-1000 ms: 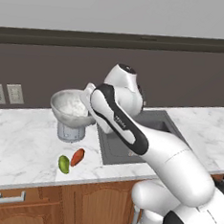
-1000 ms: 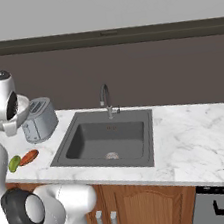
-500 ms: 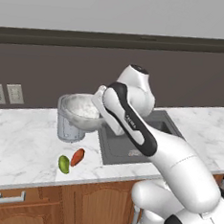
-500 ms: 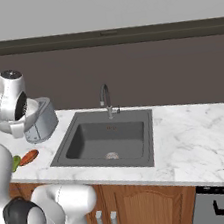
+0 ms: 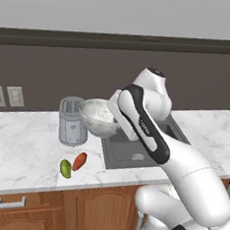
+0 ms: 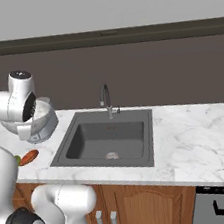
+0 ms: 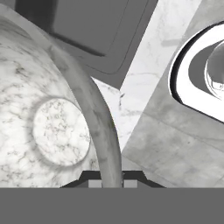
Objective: Remove the sweet potato and mango from the sink. Then move the bowl and cup from the counter to the sink for washing.
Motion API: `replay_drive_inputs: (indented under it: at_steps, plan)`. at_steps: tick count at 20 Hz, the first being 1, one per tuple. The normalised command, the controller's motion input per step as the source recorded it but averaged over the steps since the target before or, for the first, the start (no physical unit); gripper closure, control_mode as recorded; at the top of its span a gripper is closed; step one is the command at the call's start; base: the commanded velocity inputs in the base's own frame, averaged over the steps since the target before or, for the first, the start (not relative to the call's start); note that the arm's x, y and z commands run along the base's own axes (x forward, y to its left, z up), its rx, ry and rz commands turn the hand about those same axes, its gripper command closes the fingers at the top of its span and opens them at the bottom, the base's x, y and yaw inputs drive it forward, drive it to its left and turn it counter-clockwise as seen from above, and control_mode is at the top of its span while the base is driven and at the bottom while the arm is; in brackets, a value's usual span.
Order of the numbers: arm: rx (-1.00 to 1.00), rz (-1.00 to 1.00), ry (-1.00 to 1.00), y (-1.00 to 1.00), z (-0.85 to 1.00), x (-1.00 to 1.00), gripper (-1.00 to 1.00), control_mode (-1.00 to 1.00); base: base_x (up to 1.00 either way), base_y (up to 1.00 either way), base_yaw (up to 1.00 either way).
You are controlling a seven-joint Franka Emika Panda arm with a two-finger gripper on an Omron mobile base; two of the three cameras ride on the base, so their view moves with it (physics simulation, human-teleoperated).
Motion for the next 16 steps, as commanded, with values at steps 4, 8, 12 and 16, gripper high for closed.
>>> replay_drive_inputs:
  at_steps: [4,8,12,16]
  plan:
    - [0.0,-0.08,0.04,-0.31,0.0,-0.04,1.0,-1.0,0.0,0.0,0.0]
    - [0.0,-0.09,0.03,-0.29,0.0,-0.03,1.0,-1.0,0.0,0.0,0.0]
    - [-0.02,-0.07,0.03,-0.27,0.0,-0.01,1.0,-1.0,0.0,0.0,0.0]
    - [-0.04,-0.09,0.01,-0.26,-0.01,-0.01,1.0,-1.0,0.0,0.0,0.0]
